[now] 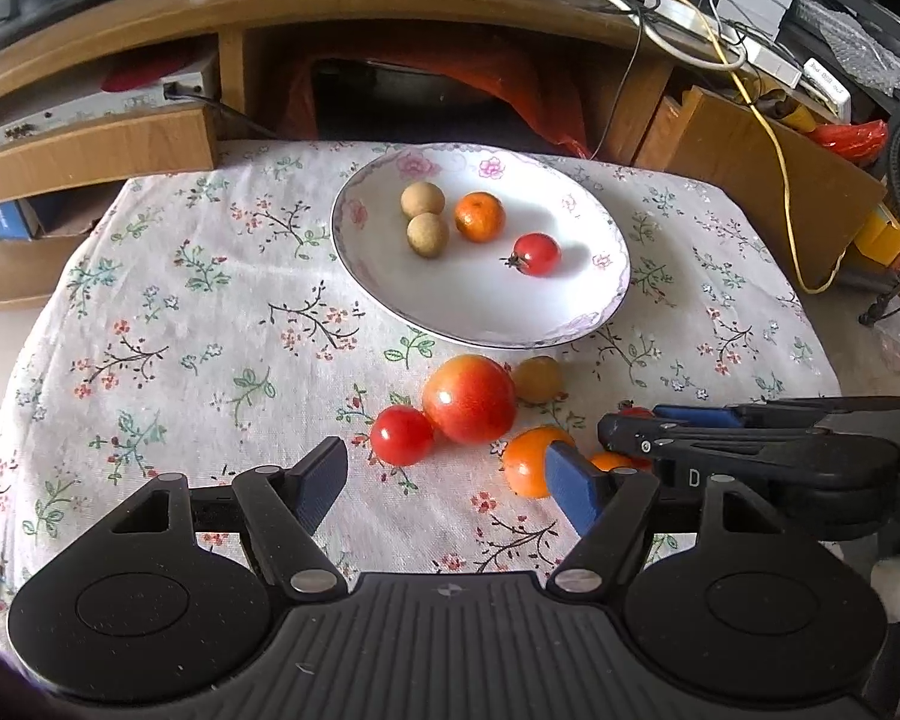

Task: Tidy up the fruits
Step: 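Grasp a red tomato with the right tool while the left tool grasps a small red tomato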

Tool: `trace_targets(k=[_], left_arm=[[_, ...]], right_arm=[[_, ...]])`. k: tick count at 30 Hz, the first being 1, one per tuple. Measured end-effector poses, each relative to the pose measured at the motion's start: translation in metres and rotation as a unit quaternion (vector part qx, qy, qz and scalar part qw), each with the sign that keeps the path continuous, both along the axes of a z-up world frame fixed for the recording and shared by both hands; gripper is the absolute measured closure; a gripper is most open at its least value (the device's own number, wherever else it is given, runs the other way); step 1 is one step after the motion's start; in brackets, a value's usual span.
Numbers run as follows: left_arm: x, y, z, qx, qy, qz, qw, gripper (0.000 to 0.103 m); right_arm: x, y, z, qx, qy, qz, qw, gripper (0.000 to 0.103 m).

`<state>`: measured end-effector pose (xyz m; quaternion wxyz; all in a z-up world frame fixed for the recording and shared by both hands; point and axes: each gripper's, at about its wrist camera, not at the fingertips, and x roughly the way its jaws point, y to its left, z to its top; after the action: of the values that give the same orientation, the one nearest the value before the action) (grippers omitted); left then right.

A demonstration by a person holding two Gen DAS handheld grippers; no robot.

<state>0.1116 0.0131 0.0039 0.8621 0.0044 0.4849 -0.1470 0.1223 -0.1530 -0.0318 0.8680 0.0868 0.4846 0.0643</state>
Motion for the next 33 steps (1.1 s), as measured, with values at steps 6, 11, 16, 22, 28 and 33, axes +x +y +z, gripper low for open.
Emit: trace_targets(k=[6,11,16,22,28,33], left_arm=[[0.006,0.003,-0.003,-0.003,0.008,0.004,1.0,0.025],[0.014,0.011,-0.003,-0.015,0.009,0.016,0.9997,0.028],[0.022,0.008,-0.011,0.002,0.013,0.015,0.9998,0.041],[0.027,0.003,-0.019,-0.011,0.03,0.008,0.9995,0.041],[0.028,0.002,-0.019,-0.025,0.032,-0.001,0.9992,0.048],[0.027,0.002,-0.02,-0.019,0.029,-0.006,0.9994,0.049]], right_arm=[[0.002,0.001,-0.004,0.002,0.008,0.006,1.0,0.08],[-0.003,-0.007,-0.003,0.012,0.006,-0.002,1.0,0.08],[-0.005,-0.011,0.002,0.02,0.001,-0.006,1.0,0.08],[-0.004,-0.014,-0.003,0.02,0.006,-0.011,1.0,0.08],[-0.004,-0.016,-0.004,0.022,0.009,-0.014,1.0,0.08],[-0.006,-0.017,-0.003,0.023,0.01,-0.014,1.0,0.08]])
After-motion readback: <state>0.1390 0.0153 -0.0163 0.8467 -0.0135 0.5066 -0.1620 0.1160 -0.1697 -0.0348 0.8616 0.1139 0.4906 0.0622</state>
